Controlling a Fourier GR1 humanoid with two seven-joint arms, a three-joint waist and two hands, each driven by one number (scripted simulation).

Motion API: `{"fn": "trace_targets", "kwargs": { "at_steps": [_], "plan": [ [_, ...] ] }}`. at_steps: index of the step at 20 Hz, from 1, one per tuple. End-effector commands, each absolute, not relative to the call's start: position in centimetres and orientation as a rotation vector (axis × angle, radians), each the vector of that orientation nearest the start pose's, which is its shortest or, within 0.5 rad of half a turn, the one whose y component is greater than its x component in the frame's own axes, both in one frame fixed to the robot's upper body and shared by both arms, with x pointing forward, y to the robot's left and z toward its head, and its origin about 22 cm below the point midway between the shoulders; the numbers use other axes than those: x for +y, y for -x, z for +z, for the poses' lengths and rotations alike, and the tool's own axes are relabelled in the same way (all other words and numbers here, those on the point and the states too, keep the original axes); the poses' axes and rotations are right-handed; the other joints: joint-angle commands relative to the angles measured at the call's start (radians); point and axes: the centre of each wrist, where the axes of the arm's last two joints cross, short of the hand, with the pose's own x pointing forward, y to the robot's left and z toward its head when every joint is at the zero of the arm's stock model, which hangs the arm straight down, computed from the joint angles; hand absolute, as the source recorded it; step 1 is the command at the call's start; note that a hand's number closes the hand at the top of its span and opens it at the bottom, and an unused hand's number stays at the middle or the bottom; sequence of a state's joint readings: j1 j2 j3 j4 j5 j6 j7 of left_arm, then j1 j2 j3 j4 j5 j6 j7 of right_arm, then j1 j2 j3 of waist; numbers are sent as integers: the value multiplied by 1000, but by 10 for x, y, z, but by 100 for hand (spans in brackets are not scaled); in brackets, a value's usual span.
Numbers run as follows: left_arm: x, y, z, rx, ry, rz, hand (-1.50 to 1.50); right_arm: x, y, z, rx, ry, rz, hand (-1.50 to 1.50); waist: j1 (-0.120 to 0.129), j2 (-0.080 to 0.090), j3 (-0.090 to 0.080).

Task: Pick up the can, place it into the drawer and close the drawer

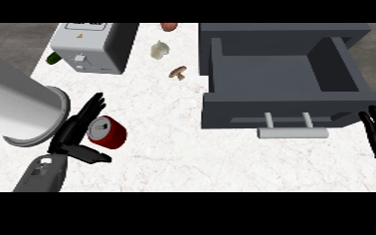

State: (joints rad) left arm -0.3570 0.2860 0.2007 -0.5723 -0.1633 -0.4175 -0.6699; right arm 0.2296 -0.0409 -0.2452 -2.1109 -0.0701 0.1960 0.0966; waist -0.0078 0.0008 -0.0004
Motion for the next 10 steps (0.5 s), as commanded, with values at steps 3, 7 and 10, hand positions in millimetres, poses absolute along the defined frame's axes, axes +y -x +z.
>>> {"fn": "trace_targets", "kwargs": {
  "at_steps": [3, 7, 10],
  "plan": [
    [326, -288, -108, -1515, 172, -302, -150, -319, -151, 81, -1799, 174, -9, -150, -3, 0, 0],
    [312, -281, -110, -1511, 209, -302, -150, -307, -150, 100, -1795, 176, 13, -150, 3, -2, 0],
    [308, -304, -102, -1530, 208, -338, -150, -312, -153, 94, -1819, 161, 12, -150, -3, 0, 0]
  ]
}}
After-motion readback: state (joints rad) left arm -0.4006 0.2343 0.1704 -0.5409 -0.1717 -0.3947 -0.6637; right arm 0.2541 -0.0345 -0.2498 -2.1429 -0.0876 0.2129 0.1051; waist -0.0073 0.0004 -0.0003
